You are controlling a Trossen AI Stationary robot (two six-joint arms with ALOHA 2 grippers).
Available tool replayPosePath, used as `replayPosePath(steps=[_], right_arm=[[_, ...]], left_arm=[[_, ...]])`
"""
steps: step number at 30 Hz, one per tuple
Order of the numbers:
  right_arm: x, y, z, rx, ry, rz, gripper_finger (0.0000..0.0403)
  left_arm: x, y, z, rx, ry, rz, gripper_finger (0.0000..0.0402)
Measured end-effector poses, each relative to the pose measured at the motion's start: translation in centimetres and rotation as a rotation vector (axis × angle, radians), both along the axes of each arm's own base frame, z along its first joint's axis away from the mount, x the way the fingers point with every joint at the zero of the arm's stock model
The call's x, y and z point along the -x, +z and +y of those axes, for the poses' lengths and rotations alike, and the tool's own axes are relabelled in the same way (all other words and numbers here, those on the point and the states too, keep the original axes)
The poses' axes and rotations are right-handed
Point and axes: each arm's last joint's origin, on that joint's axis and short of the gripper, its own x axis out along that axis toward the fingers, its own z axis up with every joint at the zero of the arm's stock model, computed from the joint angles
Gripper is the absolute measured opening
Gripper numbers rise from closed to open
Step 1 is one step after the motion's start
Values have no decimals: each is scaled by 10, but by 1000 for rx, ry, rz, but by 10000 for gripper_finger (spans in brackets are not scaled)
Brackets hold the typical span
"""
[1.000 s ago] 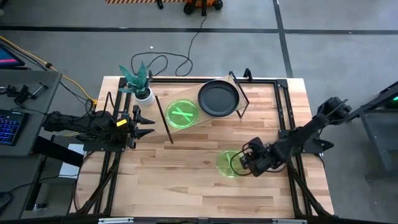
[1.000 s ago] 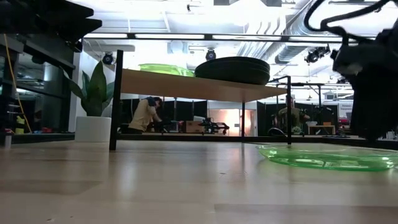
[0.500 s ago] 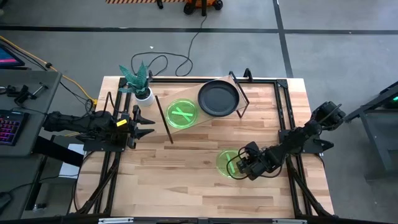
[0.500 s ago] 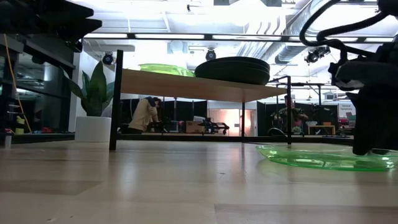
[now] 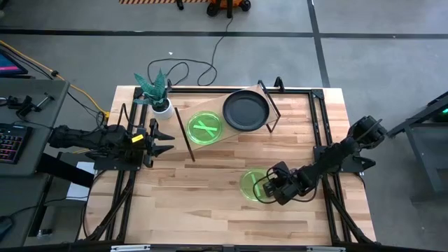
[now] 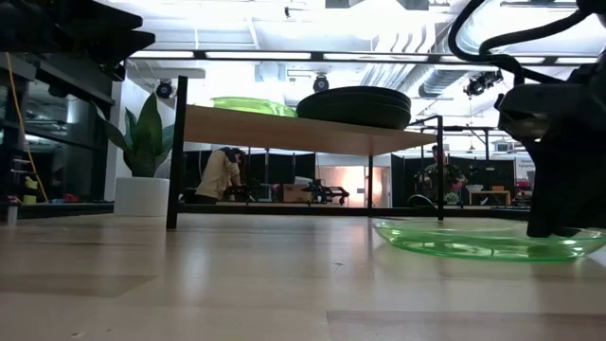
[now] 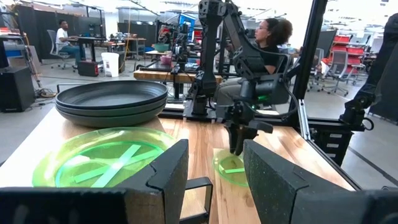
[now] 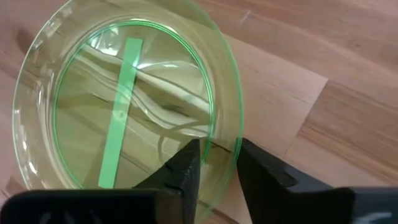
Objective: Place and stack plates onto a shelf
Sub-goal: Stack the green plate on top of the green plate on the shelf
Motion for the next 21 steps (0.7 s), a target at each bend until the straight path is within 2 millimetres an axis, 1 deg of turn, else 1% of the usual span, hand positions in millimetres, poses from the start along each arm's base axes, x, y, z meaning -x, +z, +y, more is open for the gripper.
replayPosePath(steps=[5, 8, 10, 16, 21], right_arm=[[-2, -5, 1, 28, -2, -12, 69], [-3, -4, 0, 30, -9, -27, 25], [-4, -1, 0, 22, -18, -46, 7], [-10, 9, -1, 12, -2, -144, 2], [-28, 19, -5, -18, 76, -261, 0]], left_arm=[[0, 0, 0, 0, 0, 0, 143], [0, 0, 0, 0, 0, 0, 143], [0, 0, 0, 0, 0, 0, 143], [0, 0, 0, 0, 0, 0, 143], [0, 0, 0, -1, 0, -1, 143]])
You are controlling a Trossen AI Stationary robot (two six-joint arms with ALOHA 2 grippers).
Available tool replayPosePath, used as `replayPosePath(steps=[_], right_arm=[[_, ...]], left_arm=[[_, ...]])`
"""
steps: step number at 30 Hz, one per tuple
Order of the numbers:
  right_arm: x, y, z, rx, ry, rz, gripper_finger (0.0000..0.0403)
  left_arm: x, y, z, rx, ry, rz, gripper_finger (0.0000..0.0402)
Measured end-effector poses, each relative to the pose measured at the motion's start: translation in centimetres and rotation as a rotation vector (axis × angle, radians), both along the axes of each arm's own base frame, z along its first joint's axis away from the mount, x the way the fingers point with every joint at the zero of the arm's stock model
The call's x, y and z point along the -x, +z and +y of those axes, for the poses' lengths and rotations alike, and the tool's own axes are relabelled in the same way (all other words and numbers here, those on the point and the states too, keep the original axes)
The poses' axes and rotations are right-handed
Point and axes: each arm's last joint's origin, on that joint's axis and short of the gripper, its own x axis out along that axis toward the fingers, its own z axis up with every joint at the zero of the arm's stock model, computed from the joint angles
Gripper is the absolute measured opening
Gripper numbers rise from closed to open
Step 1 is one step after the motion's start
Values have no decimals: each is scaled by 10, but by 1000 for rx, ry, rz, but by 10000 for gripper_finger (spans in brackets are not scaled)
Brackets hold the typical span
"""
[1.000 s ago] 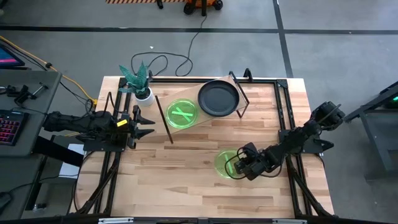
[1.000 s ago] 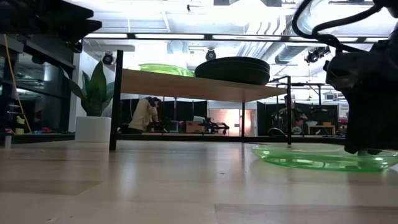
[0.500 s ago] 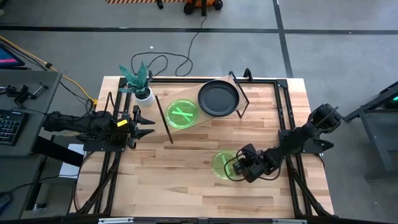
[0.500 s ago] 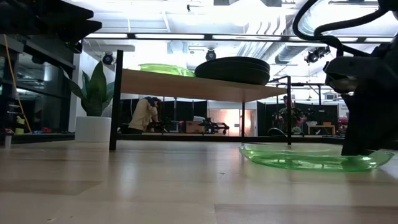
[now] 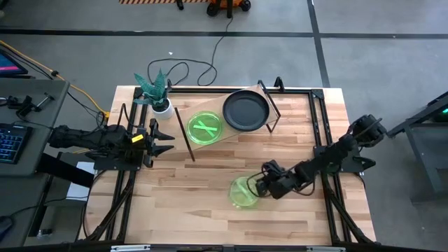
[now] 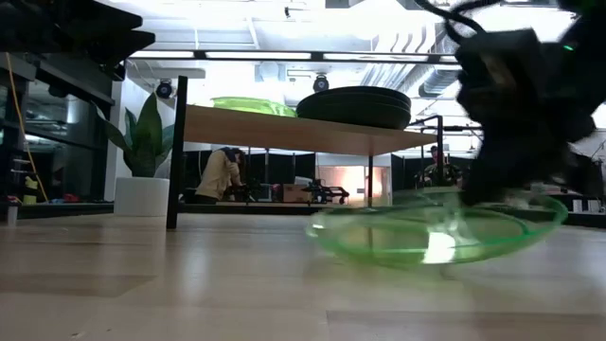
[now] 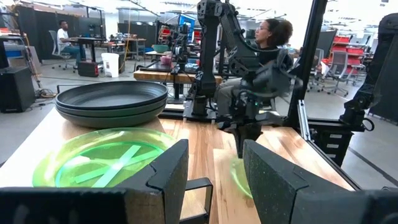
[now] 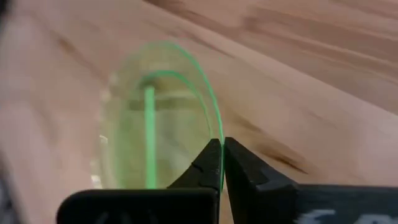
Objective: Place and stack plates onto a shelf
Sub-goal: Stack the green plate on top of the green plate on the shelf
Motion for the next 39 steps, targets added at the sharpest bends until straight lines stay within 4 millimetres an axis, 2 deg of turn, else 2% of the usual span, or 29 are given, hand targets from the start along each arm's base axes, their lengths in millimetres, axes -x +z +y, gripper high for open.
replayPosePath(steps=[7, 13, 18, 22, 27, 31, 35, 39], right_arm=[[-29, 18, -12, -25, 149, -210, 0], [-48, 37, -26, 18, 193, -420, 0], [-62, 60, -46, 153, 144, -644, 0], [-70, 81, -76, 252, 31, -803, 0], [-84, 105, -121, 375, -81, -787, 0], [-101, 127, -149, 463, -100, -660, 0], [-114, 155, -155, 565, -50, -564, 0], [-117, 173, -156, 635, -29, -479, 0]], left_arm=[[0, 0, 0, 0, 0, 0, 143], [0, 0, 0, 0, 0, 0, 143], [0, 0, 0, 0, 0, 0, 143], [0, 0, 0, 0, 0, 0, 143], [0, 0, 0, 0, 0, -2, 143], [0, 1, 0, -16, 1, -5, 143], [0, 1, 0, -16, 1, -5, 143], [0, 0, 0, 0, 1, 0, 143]])
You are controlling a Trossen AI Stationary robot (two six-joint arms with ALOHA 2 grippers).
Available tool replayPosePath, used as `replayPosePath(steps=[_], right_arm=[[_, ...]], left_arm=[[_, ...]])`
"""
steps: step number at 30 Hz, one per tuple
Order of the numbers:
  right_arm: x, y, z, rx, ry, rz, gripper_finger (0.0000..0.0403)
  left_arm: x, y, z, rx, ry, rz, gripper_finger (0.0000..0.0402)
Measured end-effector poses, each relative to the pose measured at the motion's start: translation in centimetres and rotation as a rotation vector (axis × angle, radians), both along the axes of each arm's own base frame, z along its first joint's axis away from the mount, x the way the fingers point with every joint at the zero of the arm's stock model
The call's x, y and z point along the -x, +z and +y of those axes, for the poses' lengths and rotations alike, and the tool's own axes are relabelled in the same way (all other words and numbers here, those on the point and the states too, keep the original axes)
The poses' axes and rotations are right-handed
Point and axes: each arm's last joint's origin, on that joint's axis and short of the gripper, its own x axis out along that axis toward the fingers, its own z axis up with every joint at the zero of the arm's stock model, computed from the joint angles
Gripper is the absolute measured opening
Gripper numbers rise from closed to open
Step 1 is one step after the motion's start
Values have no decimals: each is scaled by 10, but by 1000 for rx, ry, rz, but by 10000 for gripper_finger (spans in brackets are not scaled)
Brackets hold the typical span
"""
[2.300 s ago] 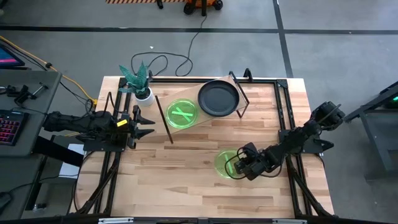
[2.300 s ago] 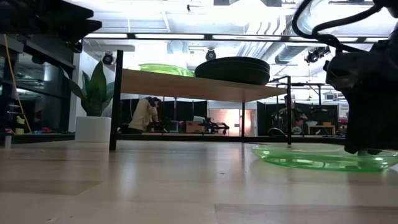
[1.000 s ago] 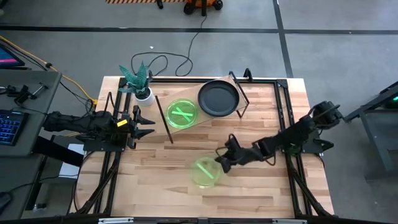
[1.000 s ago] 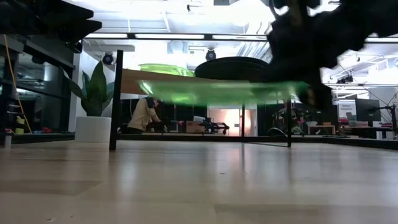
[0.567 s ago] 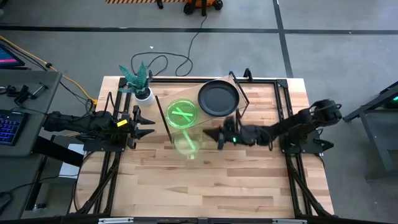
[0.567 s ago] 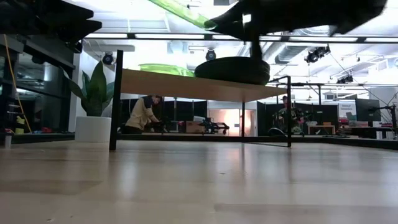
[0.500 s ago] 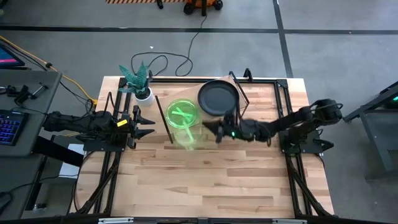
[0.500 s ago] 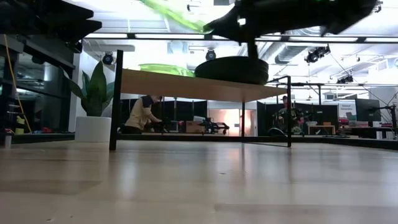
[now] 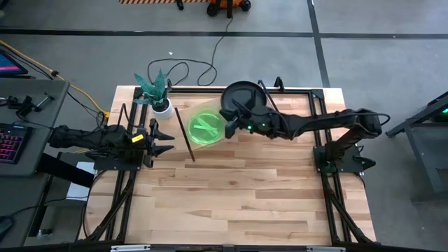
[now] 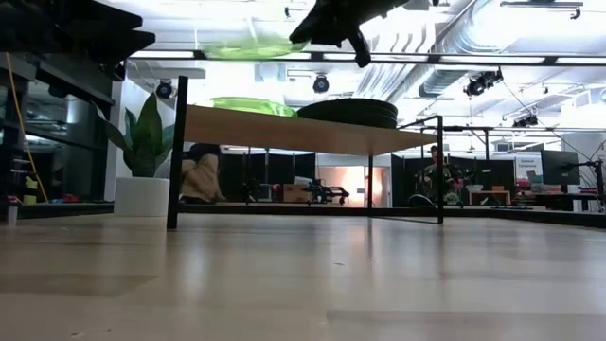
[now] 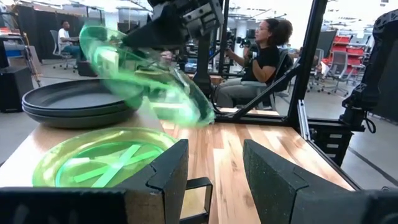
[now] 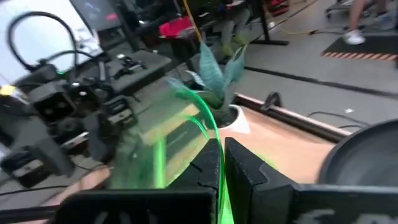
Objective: Place and stack plates onto a shelf
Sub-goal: Stack the green plate on top of the green plate on the shelf
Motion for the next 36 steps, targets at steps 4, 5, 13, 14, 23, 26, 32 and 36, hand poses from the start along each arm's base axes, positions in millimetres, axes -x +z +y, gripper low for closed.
replayPosePath(steps=[4, 5, 13, 14, 23, 26, 32, 36], right_arm=[[-1, 0, -4, 9, -27, 36, 0], [-3, -3, -5, 7, -32, 42, 0], [-17, -28, -17, -14, -78, 84, 0], [-18, -31, -19, -14, -82, 91, 0], [-23, -34, -30, -11, -118, 54, 0], [-23, -34, -30, -12, -110, 52, 0], [-25, -37, -28, -49, -57, 42, 5], [-28, -40, -28, -45, -54, 46, 30]], left_arm=[[0, -1, 0, 1, -1, 9, 143], [0, -1, 0, 3, -1, 9, 143], [0, 1, 0, 9, 8, -9, 143], [0, 1, 0, -3, 13, -10, 143], [0, 1, 1, -14, 35, -10, 143], [0, 1, 1, -14, 35, -7, 143], [0, 1, 1, -15, 35, -5, 143], [0, 1, 1, -15, 35, -5, 143]])
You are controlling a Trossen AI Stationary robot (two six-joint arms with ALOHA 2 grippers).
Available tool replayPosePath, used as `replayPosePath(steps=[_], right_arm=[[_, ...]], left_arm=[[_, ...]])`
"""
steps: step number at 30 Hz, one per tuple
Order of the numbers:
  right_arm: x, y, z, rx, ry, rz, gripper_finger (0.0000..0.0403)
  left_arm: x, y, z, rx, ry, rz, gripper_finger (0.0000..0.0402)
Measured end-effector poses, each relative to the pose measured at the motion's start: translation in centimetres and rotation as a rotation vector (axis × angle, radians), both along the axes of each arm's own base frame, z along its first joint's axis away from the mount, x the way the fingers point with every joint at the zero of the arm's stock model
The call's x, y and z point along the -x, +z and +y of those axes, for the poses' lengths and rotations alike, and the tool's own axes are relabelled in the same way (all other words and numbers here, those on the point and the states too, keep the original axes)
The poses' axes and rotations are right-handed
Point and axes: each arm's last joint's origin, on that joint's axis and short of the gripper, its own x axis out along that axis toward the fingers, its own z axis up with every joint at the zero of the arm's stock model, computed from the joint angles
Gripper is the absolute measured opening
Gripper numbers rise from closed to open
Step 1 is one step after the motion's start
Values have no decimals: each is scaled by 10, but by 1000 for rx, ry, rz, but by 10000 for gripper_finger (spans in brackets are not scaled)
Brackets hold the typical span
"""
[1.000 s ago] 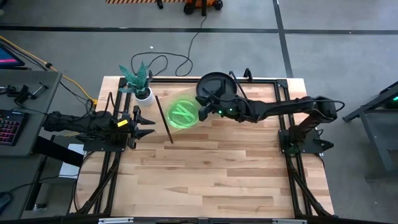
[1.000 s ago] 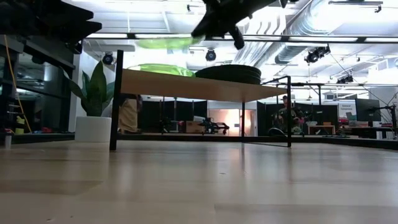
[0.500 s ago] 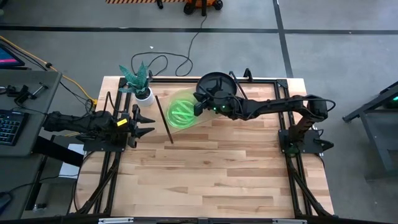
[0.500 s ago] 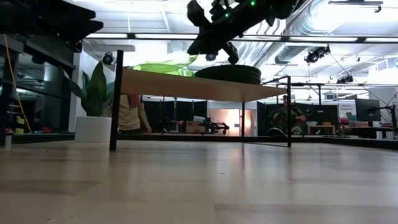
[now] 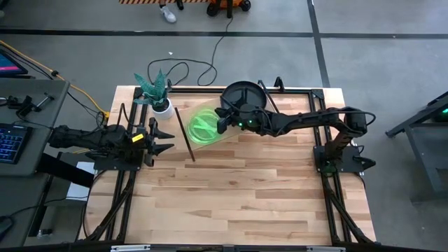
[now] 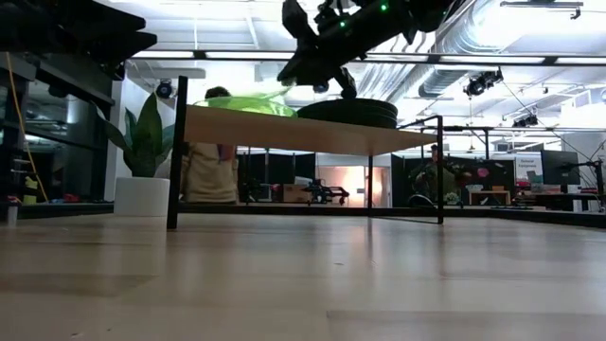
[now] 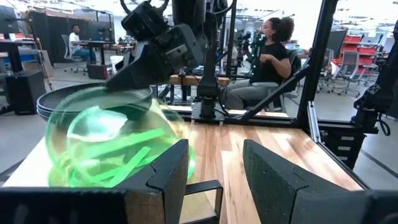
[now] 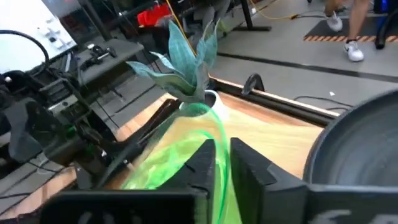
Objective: Place and stack plates onto a shelf
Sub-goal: Stack the green plate on top of the green plate on the shelf, then return to Home Position
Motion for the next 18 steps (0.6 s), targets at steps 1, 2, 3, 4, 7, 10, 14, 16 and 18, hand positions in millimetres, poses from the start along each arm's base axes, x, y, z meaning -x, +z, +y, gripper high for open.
replayPosePath(steps=[1, 2, 3, 4, 7, 10, 14, 16, 18], right_arm=[[-1, 0, 0, 1, 0, -4, 40], [-2, 0, 0, 3, 0, -18, 50], [-2, 0, 0, 5, 0, -22, 61], [-2, 0, 0, 7, 1, -19, 73], [-3, 1, 0, 35, 8, -18, 106], [-2, 4, 0, 81, 19, -10, 132], [4, 13, 0, 190, 34, 45, 150], [10, 18, 0, 216, 2, 78, 151], [17, 24, -2, 239, -38, 110, 145]], left_arm=[[0, 0, 0, 0, 0, 0, 143], [0, 0, 0, -1, 0, 0, 143], [0, 0, 0, -1, 2, 0, 143], [0, 0, 0, 0, 6, 0, 143], [0, 0, 0, 0, 15, 1, 143], [0, 0, 0, 0, 15, 1, 143], [0, -1, 0, -1, 15, 11, 143], [0, -1, 0, -2, 15, 14, 143], [0, -1, 0, -2, 15, 14, 143]])
